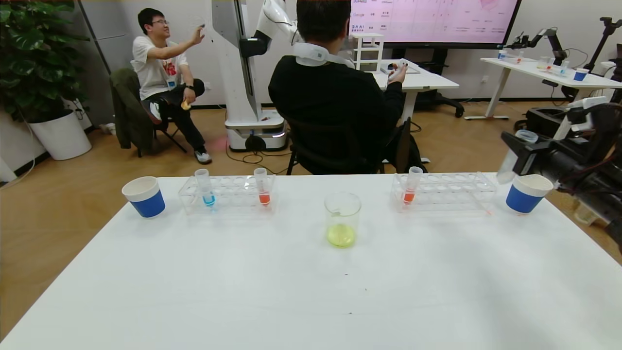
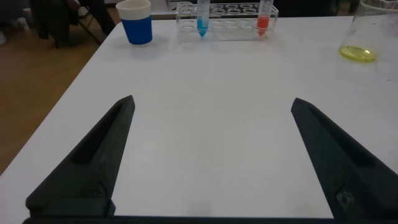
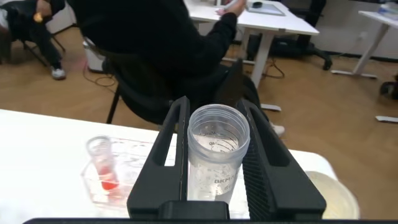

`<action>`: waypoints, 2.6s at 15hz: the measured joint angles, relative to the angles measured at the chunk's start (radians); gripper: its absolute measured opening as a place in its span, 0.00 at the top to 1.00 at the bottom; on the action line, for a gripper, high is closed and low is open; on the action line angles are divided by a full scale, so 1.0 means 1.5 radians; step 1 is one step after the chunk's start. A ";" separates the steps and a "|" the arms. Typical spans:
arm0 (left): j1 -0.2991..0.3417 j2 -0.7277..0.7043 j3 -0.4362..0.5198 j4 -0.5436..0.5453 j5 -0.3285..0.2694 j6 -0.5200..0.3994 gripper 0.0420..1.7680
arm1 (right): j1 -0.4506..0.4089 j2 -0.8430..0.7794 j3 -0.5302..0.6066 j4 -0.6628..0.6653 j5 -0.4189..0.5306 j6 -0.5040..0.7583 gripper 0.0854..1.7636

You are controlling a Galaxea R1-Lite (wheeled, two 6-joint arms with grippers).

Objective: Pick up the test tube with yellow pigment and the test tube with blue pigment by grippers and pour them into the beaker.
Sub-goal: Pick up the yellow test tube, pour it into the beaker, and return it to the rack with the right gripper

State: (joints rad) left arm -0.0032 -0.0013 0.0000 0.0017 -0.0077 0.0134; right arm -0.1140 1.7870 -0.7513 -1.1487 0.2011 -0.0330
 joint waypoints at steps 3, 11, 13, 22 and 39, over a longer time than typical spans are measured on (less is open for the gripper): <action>0.000 0.000 0.000 0.000 0.000 0.000 0.01 | -0.120 0.056 -0.080 0.001 0.060 0.001 0.75; 0.000 0.000 0.000 0.000 0.000 -0.001 0.01 | -0.195 0.237 -0.262 0.003 0.059 -0.004 0.75; 0.000 0.000 0.000 0.000 0.000 0.000 0.01 | -0.197 0.260 -0.278 0.006 0.059 -0.004 0.75; 0.000 0.000 0.000 0.000 0.000 0.000 0.01 | -0.196 0.315 -0.313 0.007 0.059 -0.002 0.75; 0.000 0.000 0.000 0.000 0.000 0.000 0.01 | -0.122 0.296 -0.282 -0.049 0.050 0.001 0.02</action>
State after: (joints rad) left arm -0.0032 -0.0013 0.0000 0.0017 -0.0077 0.0130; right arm -0.2972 2.2309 -1.1738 -1.2219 0.2766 -0.0313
